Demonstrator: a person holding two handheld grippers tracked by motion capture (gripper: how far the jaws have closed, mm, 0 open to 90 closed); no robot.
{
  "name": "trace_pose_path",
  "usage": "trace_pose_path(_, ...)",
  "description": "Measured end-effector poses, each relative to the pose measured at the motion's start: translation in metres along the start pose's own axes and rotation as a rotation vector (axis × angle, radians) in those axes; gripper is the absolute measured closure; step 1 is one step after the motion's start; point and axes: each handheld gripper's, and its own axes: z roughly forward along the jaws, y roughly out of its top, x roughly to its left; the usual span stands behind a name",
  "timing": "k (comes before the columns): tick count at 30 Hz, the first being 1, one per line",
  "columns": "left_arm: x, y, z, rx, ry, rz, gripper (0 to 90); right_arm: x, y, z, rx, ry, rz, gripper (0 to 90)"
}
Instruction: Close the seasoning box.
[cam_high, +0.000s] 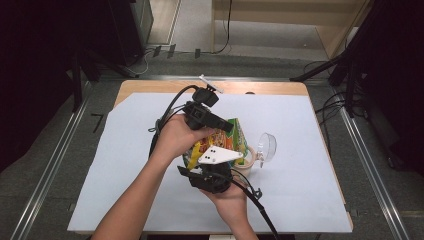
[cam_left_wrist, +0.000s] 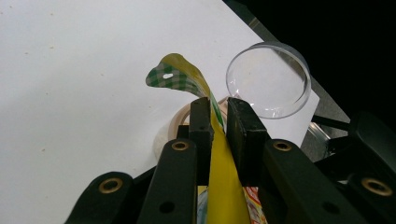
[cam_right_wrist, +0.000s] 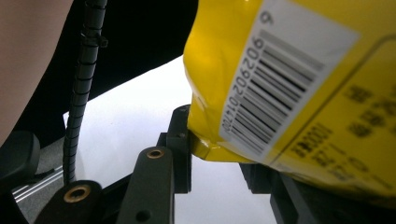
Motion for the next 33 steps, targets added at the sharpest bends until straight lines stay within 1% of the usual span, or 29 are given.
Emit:
trace_pose_path(21, -0.0007, -0.0003, 0.0006, -0.006, -0.003, 0.01, 80.4, -0.0013, 0.0002, -0.0002, 0.006, -0.002, -0.008, 69.8)
trace_pose_path(33, 0.0, -0.0004, 0.0002, -0.003, -0.002, 0.006, 80.4, -0.0009, 0.0001, 0.0002, 0.004, -0.002, -0.008, 69.8)
